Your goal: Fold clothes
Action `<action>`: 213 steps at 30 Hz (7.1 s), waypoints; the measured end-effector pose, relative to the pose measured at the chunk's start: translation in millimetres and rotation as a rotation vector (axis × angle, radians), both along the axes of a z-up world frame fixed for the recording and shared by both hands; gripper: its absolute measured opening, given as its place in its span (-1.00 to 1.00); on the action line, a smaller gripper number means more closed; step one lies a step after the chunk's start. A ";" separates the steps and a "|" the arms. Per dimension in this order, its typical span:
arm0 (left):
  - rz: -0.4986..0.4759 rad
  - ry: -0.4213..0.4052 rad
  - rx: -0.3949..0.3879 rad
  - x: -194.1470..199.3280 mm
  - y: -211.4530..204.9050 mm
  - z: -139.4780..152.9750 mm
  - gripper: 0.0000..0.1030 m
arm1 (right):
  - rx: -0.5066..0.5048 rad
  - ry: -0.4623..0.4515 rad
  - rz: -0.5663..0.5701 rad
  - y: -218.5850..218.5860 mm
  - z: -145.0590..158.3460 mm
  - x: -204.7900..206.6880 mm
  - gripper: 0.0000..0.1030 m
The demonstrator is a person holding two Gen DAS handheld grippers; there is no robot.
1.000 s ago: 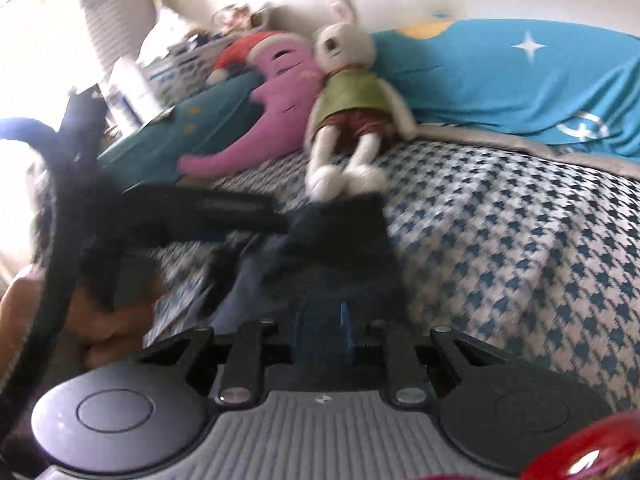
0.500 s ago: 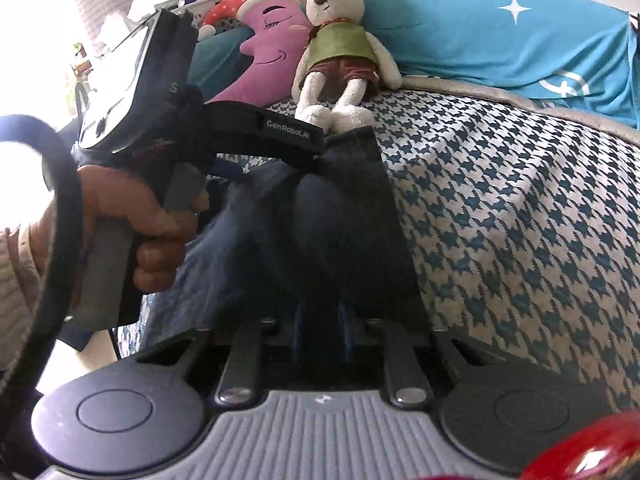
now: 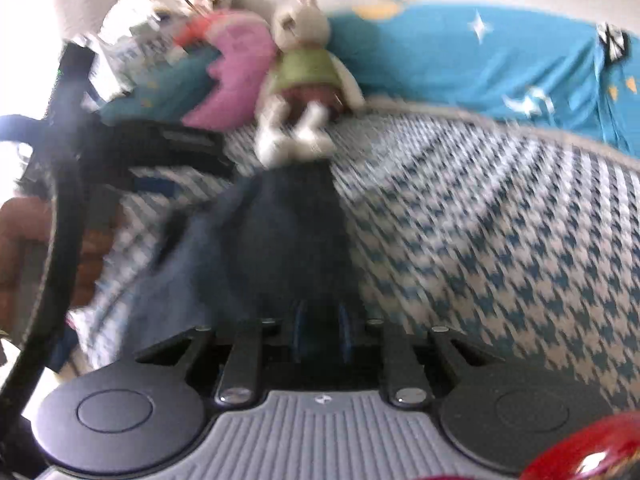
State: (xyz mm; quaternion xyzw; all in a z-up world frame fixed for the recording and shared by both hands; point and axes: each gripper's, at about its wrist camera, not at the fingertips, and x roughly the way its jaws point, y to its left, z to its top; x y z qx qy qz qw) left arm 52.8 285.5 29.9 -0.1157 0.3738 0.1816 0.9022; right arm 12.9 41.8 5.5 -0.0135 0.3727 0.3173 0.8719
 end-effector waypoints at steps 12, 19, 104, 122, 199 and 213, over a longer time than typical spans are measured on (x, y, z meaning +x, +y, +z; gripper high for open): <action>0.066 0.055 0.057 -5.4 10.6 -5.8 0.60 | 0.038 0.009 -0.059 -2.7 5.8 2.0 -0.65; 0.008 0.020 0.072 -9.6 -1.7 2.6 0.62 | 0.057 0.021 -0.048 -0.7 4.6 -0.2 -0.64; 0.120 0.121 -0.036 -154.0 -89.6 -34.8 0.99 | -0.083 0.028 0.015 -41.1 8.6 -70.8 -0.34; 0.117 0.108 -0.033 -182.2 -115.6 -35.5 1.00 | -0.130 0.083 -0.030 -68.5 18.8 -90.3 -0.21; 0.197 0.196 -0.004 -173.7 -130.2 -35.7 1.00 | -0.240 0.072 -0.079 -29.0 15.0 -55.6 0.02; 0.187 0.202 0.011 -175.9 -140.7 -31.3 1.00 | -0.207 0.068 -0.087 -32.9 19.8 -58.6 0.02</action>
